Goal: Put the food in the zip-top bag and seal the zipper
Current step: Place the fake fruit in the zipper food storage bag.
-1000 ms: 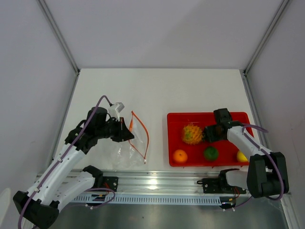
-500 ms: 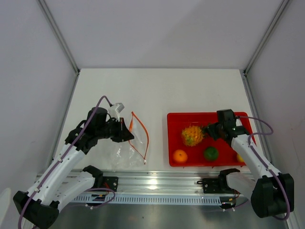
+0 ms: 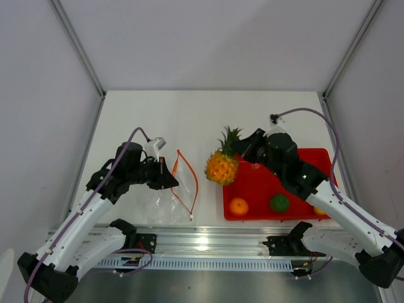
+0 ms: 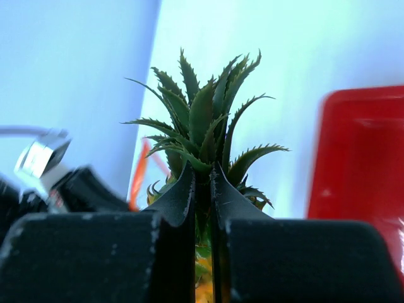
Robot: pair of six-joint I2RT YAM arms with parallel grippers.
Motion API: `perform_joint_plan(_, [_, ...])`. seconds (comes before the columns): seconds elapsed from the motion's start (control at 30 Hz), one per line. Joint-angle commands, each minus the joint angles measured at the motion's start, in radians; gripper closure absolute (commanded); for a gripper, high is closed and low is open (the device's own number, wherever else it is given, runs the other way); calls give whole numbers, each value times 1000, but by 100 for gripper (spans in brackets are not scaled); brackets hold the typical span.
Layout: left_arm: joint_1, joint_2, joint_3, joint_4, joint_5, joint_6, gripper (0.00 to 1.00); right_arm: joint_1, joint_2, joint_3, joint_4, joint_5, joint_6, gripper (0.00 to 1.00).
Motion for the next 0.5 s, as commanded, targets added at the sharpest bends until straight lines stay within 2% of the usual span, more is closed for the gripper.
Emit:
perform_joint_plan(0.0, [-6,-2,29,9,50,-11,100,100,47,42,239,22,-113,100])
perform_joint_plan(0.2, [-6,-14,29,3,58,-20,100,290,117,39,467,109,-194,100])
perform_joint_plan(0.47, [-6,-25,32,22,71,-52,99,400,159,15,546,289,-147,100])
